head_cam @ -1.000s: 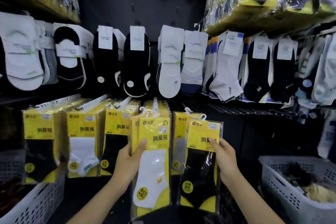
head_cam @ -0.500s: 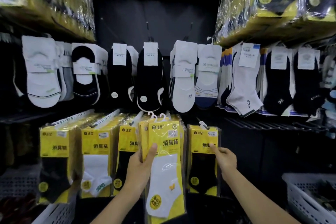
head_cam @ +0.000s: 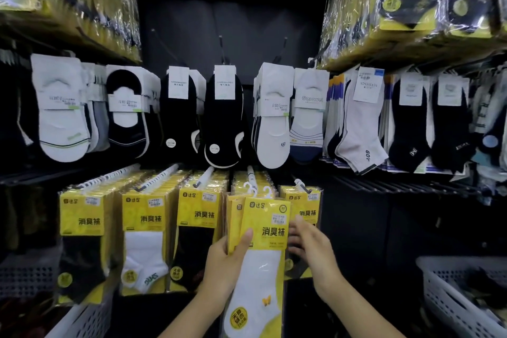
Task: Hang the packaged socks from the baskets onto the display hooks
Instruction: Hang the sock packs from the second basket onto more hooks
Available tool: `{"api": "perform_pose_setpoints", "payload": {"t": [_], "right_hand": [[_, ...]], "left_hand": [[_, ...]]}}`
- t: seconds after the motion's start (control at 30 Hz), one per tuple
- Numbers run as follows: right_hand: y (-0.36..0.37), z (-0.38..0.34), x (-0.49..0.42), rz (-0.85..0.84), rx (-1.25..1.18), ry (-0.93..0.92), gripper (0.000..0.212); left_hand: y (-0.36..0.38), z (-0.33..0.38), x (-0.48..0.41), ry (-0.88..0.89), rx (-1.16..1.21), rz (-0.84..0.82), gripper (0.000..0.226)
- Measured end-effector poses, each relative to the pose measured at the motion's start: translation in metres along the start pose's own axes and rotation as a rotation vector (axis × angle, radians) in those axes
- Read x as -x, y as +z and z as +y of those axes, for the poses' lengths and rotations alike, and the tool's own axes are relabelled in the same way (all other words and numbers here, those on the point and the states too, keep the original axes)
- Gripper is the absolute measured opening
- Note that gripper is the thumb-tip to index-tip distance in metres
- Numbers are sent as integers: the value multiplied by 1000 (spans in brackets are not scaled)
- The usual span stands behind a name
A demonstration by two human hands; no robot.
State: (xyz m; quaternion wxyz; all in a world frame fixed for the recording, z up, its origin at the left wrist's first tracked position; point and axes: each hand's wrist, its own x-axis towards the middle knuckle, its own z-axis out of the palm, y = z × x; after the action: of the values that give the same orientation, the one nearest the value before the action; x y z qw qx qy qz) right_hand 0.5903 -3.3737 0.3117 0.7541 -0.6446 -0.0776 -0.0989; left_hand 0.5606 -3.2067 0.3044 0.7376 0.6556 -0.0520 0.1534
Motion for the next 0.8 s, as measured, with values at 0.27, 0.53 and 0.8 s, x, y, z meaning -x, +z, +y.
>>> {"api": "perform_pose_setpoints", "payload": {"t": [0.27, 0.53, 0.8], "right_hand": [[-16, -2, 22, 36, -45, 34, 14], [-75, -2, -7, 341, 40, -3, 11], [-65, -9, -54, 206, 196, -142, 8]], "left_hand": [[13, 2, 13, 8, -91, 42, 36], [-6, 26, -6, 114, -175, 129, 45], [-12, 37, -17, 159, -171, 179, 41]]}}
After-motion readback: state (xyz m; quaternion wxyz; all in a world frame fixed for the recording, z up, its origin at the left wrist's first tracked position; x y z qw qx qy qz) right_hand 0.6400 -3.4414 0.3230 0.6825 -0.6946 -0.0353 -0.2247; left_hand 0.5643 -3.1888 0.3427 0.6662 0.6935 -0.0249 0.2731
